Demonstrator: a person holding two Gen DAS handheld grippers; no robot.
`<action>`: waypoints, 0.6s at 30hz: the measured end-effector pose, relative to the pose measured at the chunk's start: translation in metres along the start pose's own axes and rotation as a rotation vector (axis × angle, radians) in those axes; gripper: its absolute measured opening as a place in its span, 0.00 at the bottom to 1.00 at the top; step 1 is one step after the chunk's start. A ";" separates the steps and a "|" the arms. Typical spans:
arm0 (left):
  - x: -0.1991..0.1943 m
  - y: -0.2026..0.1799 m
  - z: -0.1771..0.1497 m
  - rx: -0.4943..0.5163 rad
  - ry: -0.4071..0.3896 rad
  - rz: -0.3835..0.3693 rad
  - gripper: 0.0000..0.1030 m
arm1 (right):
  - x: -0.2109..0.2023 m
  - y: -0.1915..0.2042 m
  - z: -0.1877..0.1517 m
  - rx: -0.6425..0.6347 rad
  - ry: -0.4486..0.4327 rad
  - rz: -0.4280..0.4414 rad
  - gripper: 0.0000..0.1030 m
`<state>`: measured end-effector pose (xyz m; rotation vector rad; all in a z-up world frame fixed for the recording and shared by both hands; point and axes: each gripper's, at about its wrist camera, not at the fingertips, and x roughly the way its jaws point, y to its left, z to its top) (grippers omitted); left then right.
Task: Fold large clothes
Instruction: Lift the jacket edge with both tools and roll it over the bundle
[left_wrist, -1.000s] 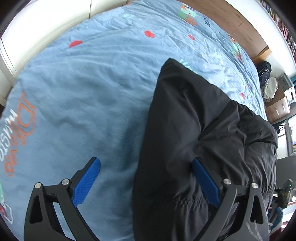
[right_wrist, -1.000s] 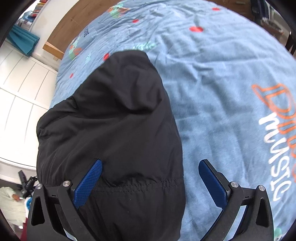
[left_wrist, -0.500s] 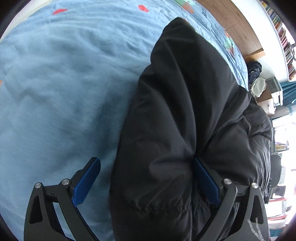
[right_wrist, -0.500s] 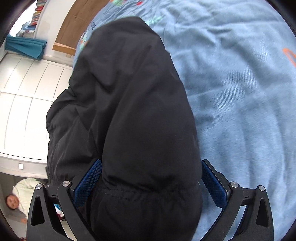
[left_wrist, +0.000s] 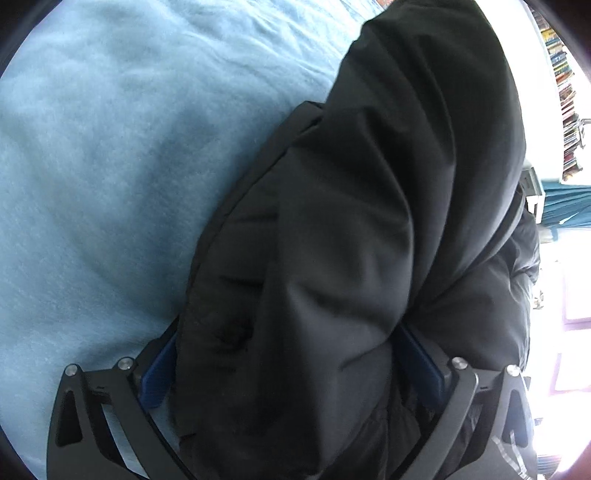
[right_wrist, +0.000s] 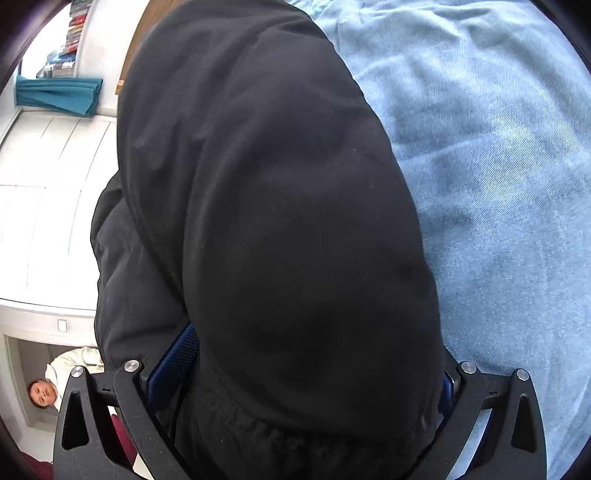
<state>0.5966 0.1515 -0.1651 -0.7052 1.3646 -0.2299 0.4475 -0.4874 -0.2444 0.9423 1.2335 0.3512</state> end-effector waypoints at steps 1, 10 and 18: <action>0.001 0.002 -0.001 -0.004 0.003 -0.008 1.00 | 0.001 -0.001 0.000 0.001 -0.001 0.005 1.00; 0.009 0.011 -0.019 -0.040 0.004 -0.119 0.99 | 0.024 0.014 -0.003 -0.014 -0.005 0.011 1.00; 0.014 0.010 -0.045 -0.066 -0.040 -0.220 0.75 | 0.033 0.028 -0.005 -0.021 -0.021 0.076 0.72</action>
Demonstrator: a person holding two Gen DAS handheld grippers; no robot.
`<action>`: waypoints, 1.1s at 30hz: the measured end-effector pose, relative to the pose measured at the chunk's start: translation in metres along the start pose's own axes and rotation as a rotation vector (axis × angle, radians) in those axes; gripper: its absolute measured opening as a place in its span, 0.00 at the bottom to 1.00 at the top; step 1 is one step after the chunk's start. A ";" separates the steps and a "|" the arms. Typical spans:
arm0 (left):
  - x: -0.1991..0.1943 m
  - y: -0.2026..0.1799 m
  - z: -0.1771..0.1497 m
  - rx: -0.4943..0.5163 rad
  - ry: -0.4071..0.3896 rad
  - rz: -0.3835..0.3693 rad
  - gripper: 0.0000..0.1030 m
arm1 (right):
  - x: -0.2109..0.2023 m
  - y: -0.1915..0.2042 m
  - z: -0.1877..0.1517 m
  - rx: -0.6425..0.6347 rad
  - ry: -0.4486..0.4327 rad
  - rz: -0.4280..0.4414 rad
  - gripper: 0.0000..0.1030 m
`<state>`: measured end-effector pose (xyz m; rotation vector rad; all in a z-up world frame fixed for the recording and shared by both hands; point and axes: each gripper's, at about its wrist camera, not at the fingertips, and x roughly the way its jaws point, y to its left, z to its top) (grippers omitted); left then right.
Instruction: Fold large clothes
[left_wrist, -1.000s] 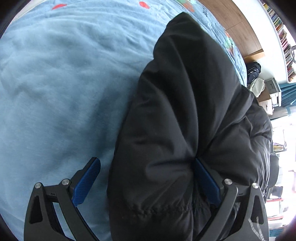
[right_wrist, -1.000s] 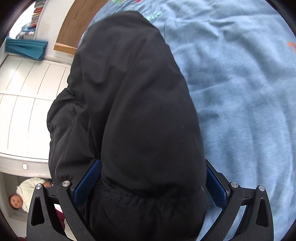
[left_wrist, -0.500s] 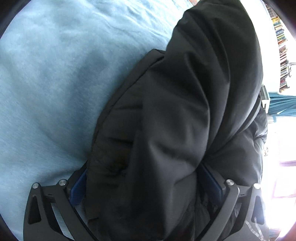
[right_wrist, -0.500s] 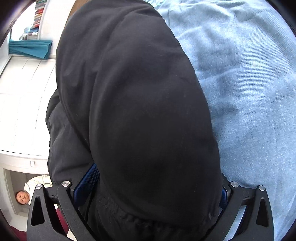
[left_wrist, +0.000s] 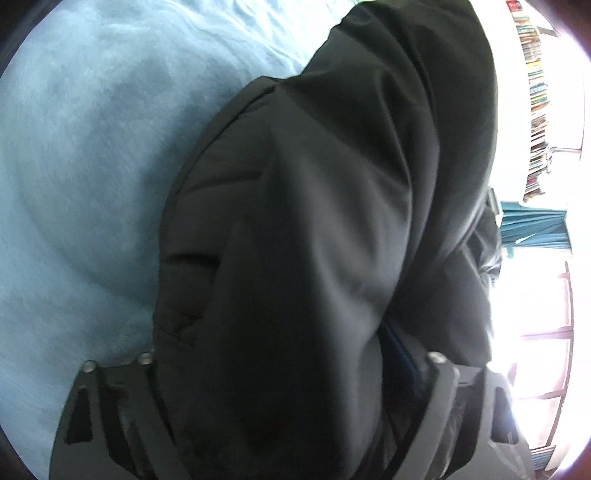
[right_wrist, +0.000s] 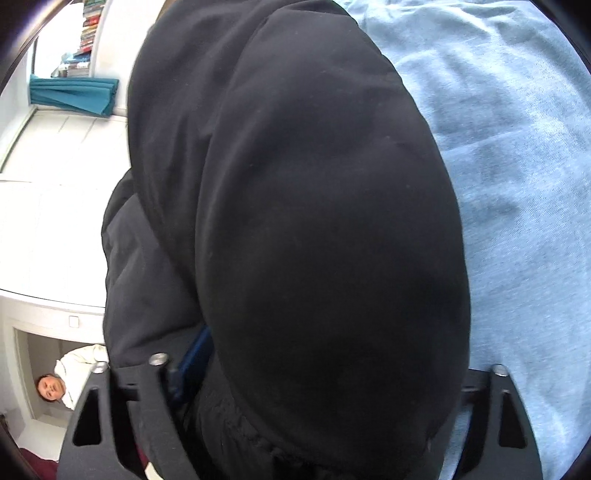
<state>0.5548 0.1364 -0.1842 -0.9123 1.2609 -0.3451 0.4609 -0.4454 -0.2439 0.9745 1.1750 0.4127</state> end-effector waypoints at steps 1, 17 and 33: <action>0.001 0.002 -0.006 -0.011 -0.012 -0.022 0.64 | 0.001 0.001 -0.001 0.001 -0.007 0.022 0.67; -0.076 -0.073 -0.090 0.150 -0.138 -0.194 0.22 | -0.042 0.121 -0.037 -0.187 -0.159 0.149 0.25; -0.143 -0.016 -0.141 0.201 -0.098 -0.087 0.22 | -0.082 0.073 -0.112 -0.124 -0.107 0.115 0.26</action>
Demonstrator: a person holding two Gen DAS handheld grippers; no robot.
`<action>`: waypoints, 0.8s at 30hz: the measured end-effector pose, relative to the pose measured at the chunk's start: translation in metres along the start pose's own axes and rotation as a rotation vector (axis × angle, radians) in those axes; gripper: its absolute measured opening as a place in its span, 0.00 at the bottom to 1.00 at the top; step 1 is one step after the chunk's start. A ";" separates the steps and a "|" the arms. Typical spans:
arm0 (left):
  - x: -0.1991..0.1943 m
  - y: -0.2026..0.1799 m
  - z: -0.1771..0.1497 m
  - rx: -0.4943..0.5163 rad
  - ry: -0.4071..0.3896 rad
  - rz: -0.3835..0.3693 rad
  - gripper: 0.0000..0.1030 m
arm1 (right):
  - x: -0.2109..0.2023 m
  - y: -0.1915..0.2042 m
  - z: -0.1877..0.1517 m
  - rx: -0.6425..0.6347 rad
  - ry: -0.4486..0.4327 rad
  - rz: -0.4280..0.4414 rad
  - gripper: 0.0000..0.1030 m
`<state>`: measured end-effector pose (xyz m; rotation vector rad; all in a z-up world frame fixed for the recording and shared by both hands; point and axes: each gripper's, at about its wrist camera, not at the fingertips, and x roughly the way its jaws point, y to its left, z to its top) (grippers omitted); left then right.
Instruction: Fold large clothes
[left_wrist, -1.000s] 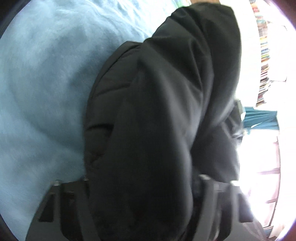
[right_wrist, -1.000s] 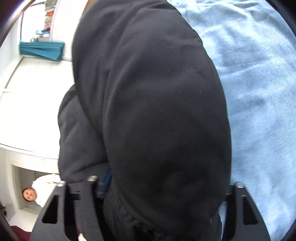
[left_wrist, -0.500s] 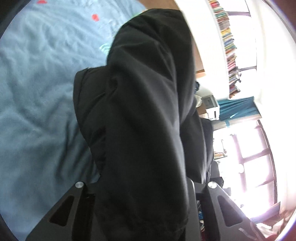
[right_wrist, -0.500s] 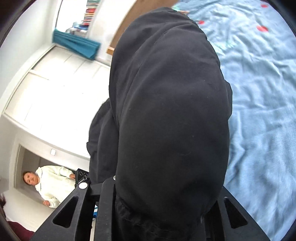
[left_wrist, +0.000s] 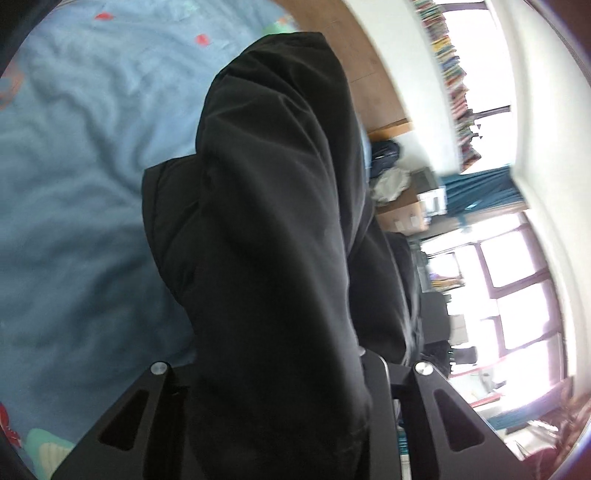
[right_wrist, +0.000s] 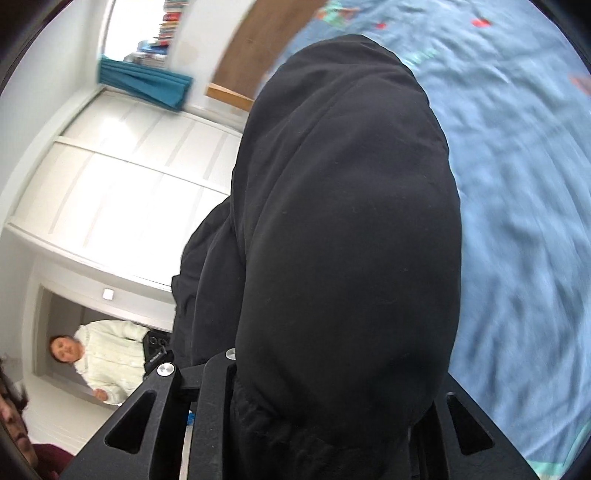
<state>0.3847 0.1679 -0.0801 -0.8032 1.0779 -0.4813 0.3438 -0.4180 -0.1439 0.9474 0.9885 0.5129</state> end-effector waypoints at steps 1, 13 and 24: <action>0.003 0.003 -0.005 -0.006 -0.001 0.015 0.22 | 0.004 -0.010 -0.002 0.009 -0.002 -0.018 0.26; -0.004 0.021 -0.014 0.084 -0.054 -0.007 0.25 | -0.015 -0.028 -0.019 -0.022 -0.077 -0.020 0.35; -0.019 0.032 -0.008 0.099 -0.094 0.196 0.53 | -0.038 -0.044 -0.027 -0.043 -0.143 -0.212 0.66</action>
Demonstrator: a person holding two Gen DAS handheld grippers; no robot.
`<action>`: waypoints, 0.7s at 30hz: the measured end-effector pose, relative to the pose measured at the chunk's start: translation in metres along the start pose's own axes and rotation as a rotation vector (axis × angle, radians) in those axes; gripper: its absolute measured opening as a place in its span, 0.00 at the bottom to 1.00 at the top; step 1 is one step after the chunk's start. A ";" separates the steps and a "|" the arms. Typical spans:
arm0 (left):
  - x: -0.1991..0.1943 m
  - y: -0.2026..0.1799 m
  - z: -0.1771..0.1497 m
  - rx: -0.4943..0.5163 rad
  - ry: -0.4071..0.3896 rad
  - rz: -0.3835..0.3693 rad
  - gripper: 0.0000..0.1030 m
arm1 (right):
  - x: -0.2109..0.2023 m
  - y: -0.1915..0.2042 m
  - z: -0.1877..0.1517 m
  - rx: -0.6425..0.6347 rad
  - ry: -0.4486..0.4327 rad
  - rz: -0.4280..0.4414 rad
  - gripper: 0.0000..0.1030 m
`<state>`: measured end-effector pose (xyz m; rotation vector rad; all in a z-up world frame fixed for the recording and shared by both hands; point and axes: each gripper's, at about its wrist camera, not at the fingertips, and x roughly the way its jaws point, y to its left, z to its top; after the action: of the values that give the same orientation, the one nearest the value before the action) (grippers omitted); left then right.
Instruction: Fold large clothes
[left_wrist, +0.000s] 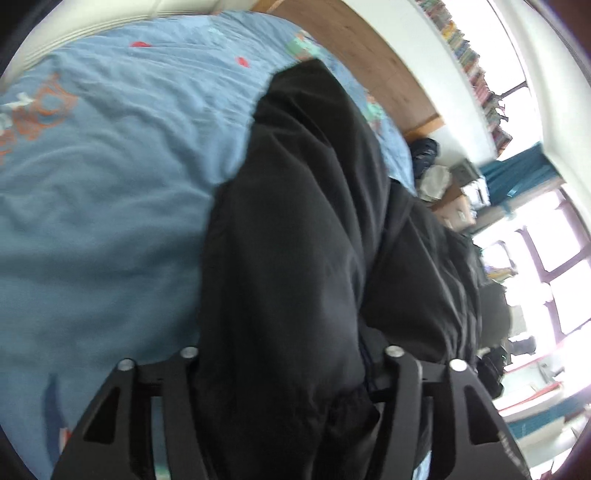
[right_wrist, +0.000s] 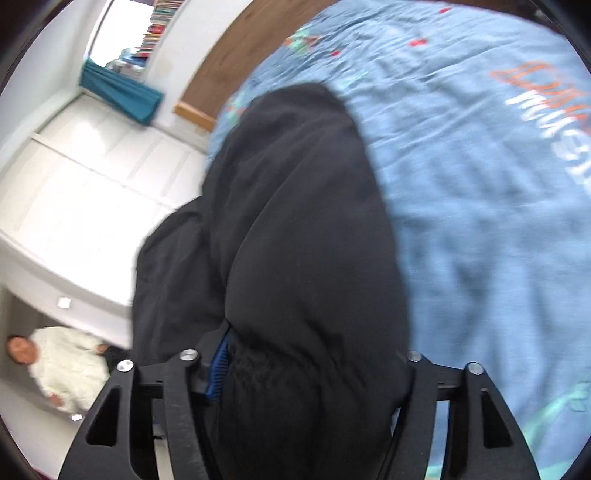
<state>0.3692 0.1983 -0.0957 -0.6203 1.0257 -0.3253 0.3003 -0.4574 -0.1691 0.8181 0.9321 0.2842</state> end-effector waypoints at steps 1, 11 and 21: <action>-0.005 0.004 -0.001 -0.009 -0.008 0.013 0.54 | -0.005 0.000 -0.001 -0.012 -0.010 -0.049 0.67; -0.118 -0.006 -0.042 0.046 -0.157 0.254 0.61 | -0.089 0.037 -0.047 -0.113 -0.125 -0.297 0.74; -0.189 -0.087 -0.128 0.216 -0.243 0.358 0.73 | -0.126 0.109 -0.137 -0.259 -0.171 -0.325 0.91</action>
<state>0.1676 0.1877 0.0419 -0.2657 0.8337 -0.0419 0.1290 -0.3843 -0.0590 0.4362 0.8321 0.0481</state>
